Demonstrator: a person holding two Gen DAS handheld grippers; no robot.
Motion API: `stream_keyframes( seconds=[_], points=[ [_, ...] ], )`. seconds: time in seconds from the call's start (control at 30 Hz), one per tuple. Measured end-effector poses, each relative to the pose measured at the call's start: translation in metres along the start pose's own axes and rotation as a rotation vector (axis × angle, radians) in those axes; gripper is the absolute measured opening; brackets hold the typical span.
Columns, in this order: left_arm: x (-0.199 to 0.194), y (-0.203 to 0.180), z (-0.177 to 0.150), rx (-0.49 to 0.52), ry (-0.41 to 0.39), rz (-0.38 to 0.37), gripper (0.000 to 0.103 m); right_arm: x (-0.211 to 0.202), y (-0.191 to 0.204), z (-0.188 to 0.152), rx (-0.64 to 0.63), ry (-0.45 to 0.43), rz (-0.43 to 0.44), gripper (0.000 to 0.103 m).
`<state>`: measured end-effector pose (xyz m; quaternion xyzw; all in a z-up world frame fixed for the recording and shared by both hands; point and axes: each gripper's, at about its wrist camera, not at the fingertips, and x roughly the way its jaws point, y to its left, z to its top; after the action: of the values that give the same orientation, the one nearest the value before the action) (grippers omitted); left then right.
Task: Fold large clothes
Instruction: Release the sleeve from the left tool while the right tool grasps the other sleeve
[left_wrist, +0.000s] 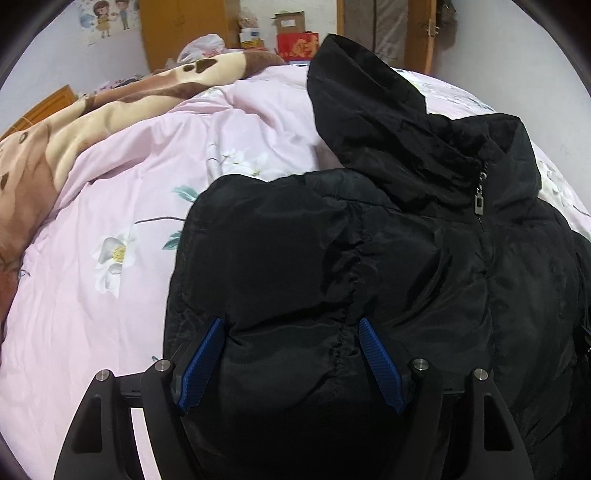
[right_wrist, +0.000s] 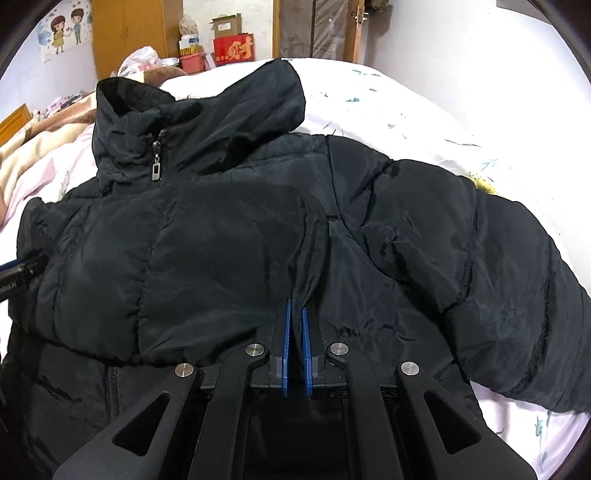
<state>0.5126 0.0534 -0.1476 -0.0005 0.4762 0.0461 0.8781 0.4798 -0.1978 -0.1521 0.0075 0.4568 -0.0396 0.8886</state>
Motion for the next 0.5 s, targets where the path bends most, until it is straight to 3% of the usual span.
stream_keyframes(
  seconds=[0.13, 0.3, 0.4, 0.5],
  points=[
    [-0.012, 0.002, -0.004, 0.006, 0.011, -0.013, 0.075, -0.019, -0.014, 0.000, 0.072, -0.021, 0.029, 0.019],
    [-0.048, 0.007, -0.018, -0.001, -0.004, -0.047, 0.077, -0.062, -0.050, -0.012, 0.155, -0.074, 0.006, 0.025],
    [-0.078, 0.002, -0.032, 0.019, -0.018, -0.088, 0.082, -0.092, -0.089, -0.027, 0.217, -0.104, -0.025, 0.039],
    [-0.107, -0.007, -0.049, 0.027, -0.038, -0.112, 0.083, -0.122, -0.148, -0.052, 0.309, -0.117, -0.102, 0.044]
  ],
)
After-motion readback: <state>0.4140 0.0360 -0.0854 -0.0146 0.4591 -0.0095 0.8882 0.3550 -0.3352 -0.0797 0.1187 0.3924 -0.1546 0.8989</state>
